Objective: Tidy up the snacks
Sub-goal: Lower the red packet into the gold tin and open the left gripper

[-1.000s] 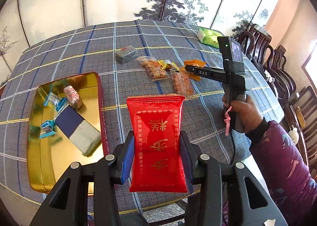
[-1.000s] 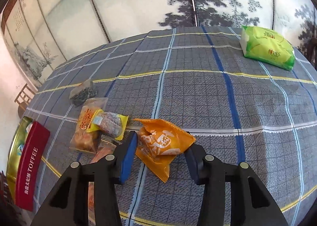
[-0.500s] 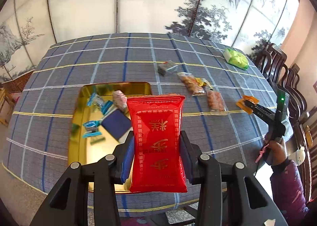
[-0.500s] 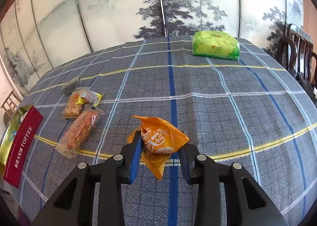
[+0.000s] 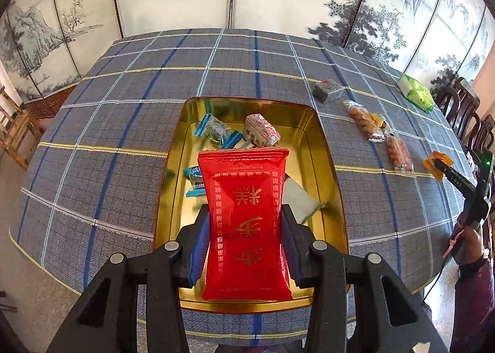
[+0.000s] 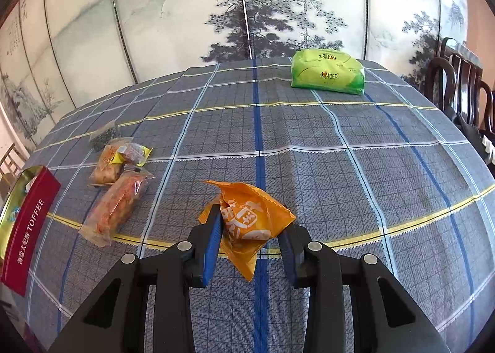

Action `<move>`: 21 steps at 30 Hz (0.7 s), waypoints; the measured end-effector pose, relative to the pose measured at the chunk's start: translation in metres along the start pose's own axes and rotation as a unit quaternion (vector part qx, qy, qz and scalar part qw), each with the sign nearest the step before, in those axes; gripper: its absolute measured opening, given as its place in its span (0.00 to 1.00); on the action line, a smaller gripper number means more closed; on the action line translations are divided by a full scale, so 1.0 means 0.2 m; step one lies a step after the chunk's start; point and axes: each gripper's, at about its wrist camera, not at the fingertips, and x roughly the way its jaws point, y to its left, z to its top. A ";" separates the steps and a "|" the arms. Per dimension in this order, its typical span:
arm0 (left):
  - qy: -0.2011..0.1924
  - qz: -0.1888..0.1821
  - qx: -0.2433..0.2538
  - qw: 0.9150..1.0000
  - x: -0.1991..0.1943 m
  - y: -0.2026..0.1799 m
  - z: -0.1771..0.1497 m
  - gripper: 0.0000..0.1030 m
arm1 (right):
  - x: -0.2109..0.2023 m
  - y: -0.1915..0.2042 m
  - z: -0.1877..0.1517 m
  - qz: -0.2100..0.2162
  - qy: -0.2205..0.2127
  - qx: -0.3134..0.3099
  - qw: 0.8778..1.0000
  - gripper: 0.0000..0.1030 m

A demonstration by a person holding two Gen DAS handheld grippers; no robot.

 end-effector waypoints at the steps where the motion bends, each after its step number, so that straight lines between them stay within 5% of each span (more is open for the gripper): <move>1: 0.002 0.003 0.000 1.000 0.02 0.00 0.00 0.38 | 0.00 0.00 0.00 -0.001 0.000 0.000 1.000 0.35; 21: 0.012 0.035 0.018 0.999 0.24 0.07 -0.05 0.38 | 0.01 -0.02 0.00 -0.001 0.005 0.005 1.000 0.35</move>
